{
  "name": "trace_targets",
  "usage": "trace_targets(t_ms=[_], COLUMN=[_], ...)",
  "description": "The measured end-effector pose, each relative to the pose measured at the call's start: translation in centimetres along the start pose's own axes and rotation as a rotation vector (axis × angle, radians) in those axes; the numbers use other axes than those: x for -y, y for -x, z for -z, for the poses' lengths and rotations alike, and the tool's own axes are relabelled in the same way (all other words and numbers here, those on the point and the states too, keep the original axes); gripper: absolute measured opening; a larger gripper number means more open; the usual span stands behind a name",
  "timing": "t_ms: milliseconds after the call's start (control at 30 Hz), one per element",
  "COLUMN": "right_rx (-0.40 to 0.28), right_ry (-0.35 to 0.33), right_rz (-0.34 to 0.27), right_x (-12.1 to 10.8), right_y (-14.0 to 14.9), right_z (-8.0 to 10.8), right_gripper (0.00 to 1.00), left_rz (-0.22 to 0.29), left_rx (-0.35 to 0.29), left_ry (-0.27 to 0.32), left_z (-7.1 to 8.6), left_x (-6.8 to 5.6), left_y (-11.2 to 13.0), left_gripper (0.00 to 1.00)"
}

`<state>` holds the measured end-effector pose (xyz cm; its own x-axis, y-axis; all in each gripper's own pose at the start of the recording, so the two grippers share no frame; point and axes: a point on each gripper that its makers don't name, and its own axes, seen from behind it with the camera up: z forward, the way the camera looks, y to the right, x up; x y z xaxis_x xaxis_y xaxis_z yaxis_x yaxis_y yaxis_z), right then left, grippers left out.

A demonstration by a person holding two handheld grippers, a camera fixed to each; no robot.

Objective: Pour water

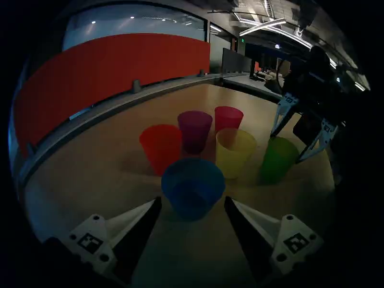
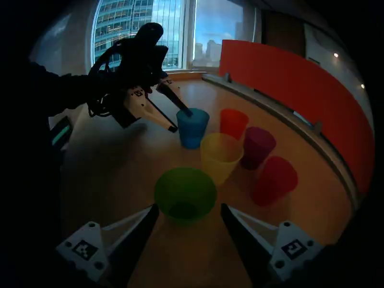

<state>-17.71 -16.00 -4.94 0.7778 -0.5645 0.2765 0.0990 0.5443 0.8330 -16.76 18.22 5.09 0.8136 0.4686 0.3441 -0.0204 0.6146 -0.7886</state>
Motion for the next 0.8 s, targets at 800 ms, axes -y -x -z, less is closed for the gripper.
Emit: trace_targets(t_ms=[800], right_rx=[0.003], right_ry=[-0.018], right_rz=[-0.003], right_x=[-0.2], right_y=[0.0], right_z=[-1.3], right_gripper=[1.00], left_rz=[-0.024], left_rx=[0.013], left_ry=[0.018], left_z=[-2.6], left_x=[0.2], left_y=[-1.3], left_gripper=[0.97])
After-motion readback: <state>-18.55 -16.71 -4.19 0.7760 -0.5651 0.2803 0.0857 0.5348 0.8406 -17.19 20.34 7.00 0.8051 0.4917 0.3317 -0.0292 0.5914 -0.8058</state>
